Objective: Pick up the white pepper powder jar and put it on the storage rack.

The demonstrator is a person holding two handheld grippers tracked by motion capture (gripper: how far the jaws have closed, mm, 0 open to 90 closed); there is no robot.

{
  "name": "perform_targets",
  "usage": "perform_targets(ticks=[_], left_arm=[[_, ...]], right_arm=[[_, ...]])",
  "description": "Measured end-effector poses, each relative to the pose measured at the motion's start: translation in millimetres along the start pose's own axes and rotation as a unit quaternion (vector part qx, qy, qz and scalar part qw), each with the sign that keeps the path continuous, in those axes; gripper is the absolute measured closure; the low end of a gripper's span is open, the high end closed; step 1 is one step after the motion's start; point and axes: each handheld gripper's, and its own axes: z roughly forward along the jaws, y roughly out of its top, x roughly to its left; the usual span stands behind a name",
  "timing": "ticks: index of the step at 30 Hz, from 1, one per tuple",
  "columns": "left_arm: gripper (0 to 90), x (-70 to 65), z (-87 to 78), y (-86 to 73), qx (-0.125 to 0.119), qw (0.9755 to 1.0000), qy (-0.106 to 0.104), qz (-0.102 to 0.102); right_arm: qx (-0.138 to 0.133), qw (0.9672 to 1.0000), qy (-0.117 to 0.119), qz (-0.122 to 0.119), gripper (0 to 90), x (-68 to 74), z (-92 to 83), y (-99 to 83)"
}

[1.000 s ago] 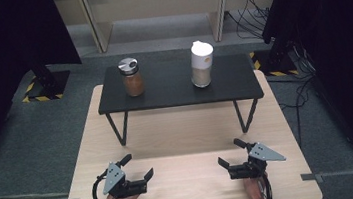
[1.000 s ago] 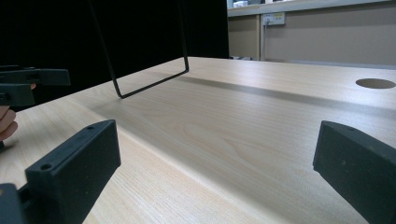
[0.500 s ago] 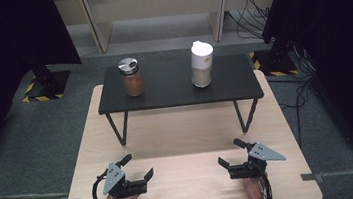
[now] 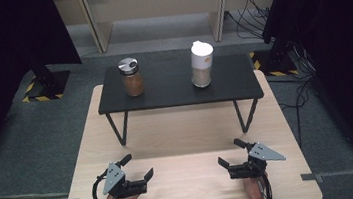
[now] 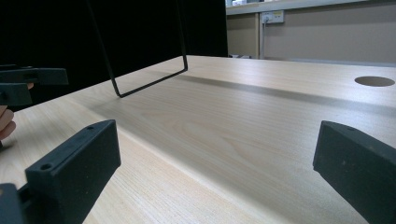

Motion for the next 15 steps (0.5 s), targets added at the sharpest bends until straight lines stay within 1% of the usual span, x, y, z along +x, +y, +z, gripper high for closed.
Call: perform_targets(ticks=[15], left_arm=[[2.5, -0.3, 0.1, -0.1, -0.001, 1.0, 0.0, 0.001]], right_arm=[[0.001, 1.0, 0.002, 0.001, 0.7, -0.8, 0.3, 0.4]])
